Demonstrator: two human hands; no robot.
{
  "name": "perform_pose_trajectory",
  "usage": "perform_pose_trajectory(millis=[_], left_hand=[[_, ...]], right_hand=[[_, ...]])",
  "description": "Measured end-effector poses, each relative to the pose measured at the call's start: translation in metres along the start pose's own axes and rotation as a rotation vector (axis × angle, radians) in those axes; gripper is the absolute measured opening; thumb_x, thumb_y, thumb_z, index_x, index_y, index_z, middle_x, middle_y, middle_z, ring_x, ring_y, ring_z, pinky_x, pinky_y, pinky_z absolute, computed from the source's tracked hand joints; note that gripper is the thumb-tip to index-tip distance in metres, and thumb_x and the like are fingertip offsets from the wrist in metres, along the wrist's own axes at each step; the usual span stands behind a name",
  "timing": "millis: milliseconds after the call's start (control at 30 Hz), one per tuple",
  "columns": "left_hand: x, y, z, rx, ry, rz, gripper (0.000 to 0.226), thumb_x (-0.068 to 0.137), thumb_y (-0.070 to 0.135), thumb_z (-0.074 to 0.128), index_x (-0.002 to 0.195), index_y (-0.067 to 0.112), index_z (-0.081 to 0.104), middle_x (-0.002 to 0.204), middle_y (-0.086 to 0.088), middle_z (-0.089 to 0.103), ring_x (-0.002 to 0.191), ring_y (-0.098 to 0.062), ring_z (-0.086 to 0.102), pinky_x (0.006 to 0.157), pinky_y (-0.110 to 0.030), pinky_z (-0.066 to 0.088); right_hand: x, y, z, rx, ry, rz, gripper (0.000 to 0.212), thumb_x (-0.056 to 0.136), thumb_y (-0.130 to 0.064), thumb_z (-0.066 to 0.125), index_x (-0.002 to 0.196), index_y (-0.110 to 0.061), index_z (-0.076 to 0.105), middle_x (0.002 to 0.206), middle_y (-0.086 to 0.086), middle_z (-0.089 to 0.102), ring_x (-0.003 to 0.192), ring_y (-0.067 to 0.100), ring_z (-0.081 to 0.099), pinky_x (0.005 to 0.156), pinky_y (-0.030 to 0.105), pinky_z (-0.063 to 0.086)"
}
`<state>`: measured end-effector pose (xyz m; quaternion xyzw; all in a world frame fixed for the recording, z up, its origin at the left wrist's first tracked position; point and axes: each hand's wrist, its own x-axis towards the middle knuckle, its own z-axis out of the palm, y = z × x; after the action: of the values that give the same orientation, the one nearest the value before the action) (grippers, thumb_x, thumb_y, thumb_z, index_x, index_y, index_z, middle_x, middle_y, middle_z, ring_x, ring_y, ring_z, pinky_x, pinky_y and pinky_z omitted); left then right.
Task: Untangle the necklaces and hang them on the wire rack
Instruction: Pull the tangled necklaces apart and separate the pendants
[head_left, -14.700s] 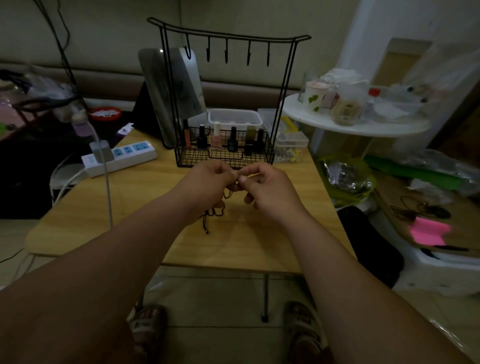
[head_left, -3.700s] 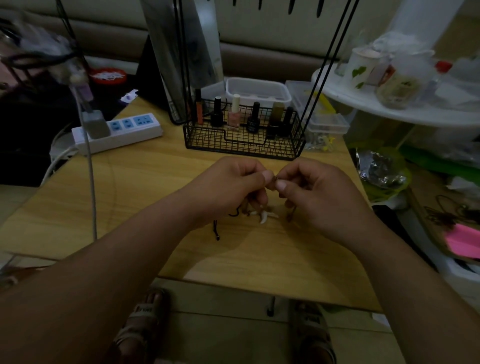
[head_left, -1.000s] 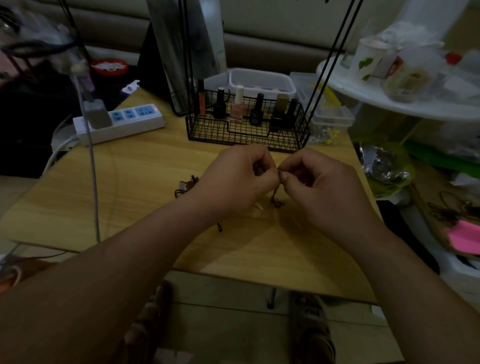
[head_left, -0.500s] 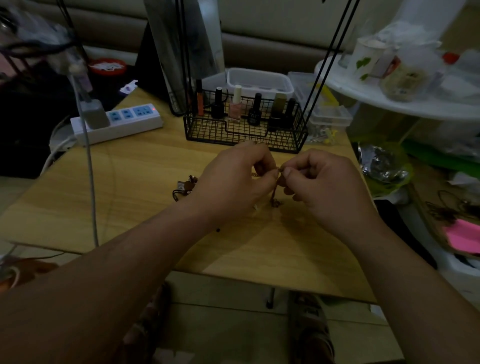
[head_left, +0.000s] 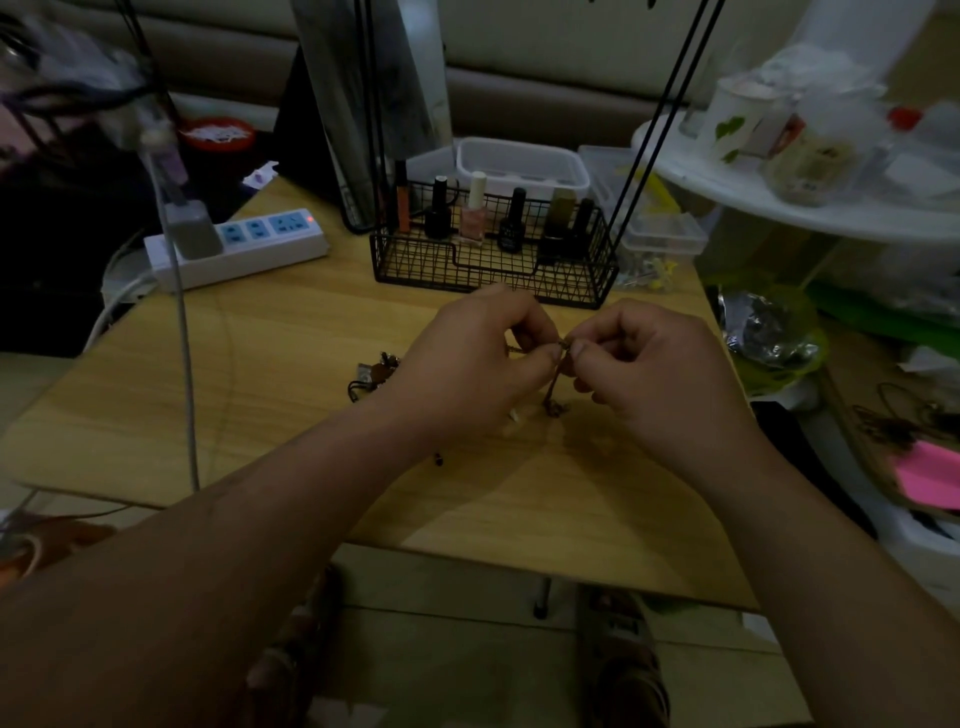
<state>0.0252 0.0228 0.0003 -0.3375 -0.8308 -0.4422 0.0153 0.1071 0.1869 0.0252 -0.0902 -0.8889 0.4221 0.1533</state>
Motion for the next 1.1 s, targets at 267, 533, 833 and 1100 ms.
perform_pose_trajectory(millis=[267,533,833,1100], left_hand=[[-0.001,0.003,-0.005,-0.05,-0.055,0.004,0.004,0.096,0.019,0.073,0.093,0.017,0.072,0.086,0.011,0.061,0.064,0.012,0.053,0.054,-0.005,0.037],[-0.003,0.002,-0.002,-0.066,-0.031,-0.009,0.009,0.091,0.018,0.072,0.086,0.02,0.065,0.088,0.009,0.061,0.07,-0.001,0.053,0.059,-0.012,0.038],[0.001,0.007,-0.012,-0.247,0.002,-0.116,0.009,0.097,0.018,0.068,0.088,0.022,0.065,0.091,0.009,0.065,0.071,-0.019,0.062,0.072,-0.052,0.06],[-0.001,0.014,-0.01,-0.473,-0.065,-0.213,0.015,0.099,0.01,0.059,0.085,0.014,0.058,0.064,0.014,0.055,0.057,-0.009,0.05,0.065,-0.038,0.059]], right_hand=[[0.002,0.0,-0.004,0.114,-0.086,0.053,0.006,0.096,-0.016,0.069,0.092,-0.018,0.074,0.08,-0.006,0.077,0.072,0.009,0.074,0.069,0.038,0.06],[-0.001,-0.003,0.002,0.035,-0.052,0.069,0.007,0.092,-0.02,0.07,0.088,-0.023,0.073,0.08,-0.001,0.076,0.074,0.014,0.073,0.067,0.046,0.062],[0.004,-0.004,-0.004,0.288,-0.112,0.349,0.016,0.101,-0.015,0.054,0.096,-0.012,0.069,0.088,0.002,0.079,0.085,0.02,0.075,0.08,0.041,0.058],[0.006,-0.01,0.001,0.798,-0.139,0.454,0.023,0.101,-0.015,0.037,0.086,-0.011,0.054,0.086,0.012,0.074,0.089,0.03,0.076,0.09,0.045,0.055]])
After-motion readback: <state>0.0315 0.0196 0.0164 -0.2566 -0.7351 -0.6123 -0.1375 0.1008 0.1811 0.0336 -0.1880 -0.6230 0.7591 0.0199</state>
